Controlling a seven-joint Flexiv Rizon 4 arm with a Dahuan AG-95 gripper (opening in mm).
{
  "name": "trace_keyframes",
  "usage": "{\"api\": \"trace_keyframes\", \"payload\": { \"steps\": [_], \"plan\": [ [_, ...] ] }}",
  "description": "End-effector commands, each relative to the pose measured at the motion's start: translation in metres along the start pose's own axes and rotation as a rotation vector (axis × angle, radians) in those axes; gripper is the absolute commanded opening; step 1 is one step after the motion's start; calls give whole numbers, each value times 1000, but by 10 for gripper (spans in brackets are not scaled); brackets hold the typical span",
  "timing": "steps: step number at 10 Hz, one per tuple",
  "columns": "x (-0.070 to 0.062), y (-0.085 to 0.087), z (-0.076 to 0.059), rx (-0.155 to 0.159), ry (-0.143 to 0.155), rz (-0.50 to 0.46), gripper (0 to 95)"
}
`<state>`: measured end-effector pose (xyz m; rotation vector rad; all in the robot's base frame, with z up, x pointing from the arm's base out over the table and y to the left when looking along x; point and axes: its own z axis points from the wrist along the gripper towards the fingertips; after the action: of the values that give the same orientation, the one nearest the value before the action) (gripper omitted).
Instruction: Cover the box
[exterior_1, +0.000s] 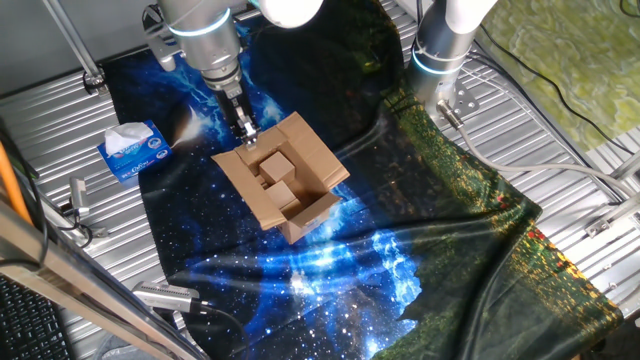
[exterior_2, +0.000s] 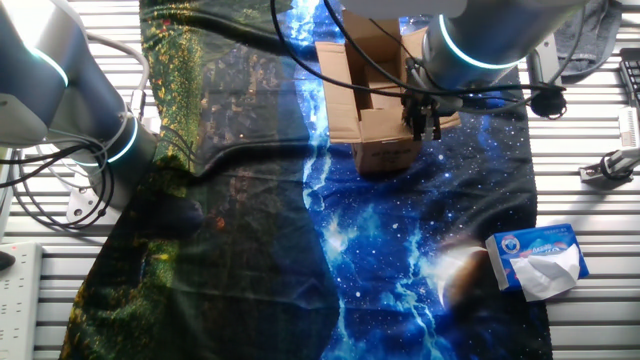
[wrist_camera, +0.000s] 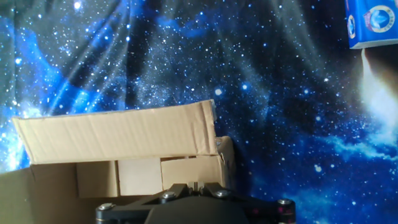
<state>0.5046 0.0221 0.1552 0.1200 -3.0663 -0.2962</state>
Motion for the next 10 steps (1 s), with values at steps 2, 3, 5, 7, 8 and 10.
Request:
{"api": "trace_keyframes", "payload": {
  "steps": [2, 3, 5, 7, 8, 10],
  "plan": [
    [-1, -1, 3, 1, -1, -20, 0],
    [-1, -1, 3, 2, -1, -24, 0],
    [0, -1, 3, 7, -5, -61, 190],
    [0, -2, 3, 13, -9, -80, 190],
    [0, -2, 3, 28, -8, -74, 190],
    [2, -6, 2, 57, -6, -76, 190]
  ]
}}
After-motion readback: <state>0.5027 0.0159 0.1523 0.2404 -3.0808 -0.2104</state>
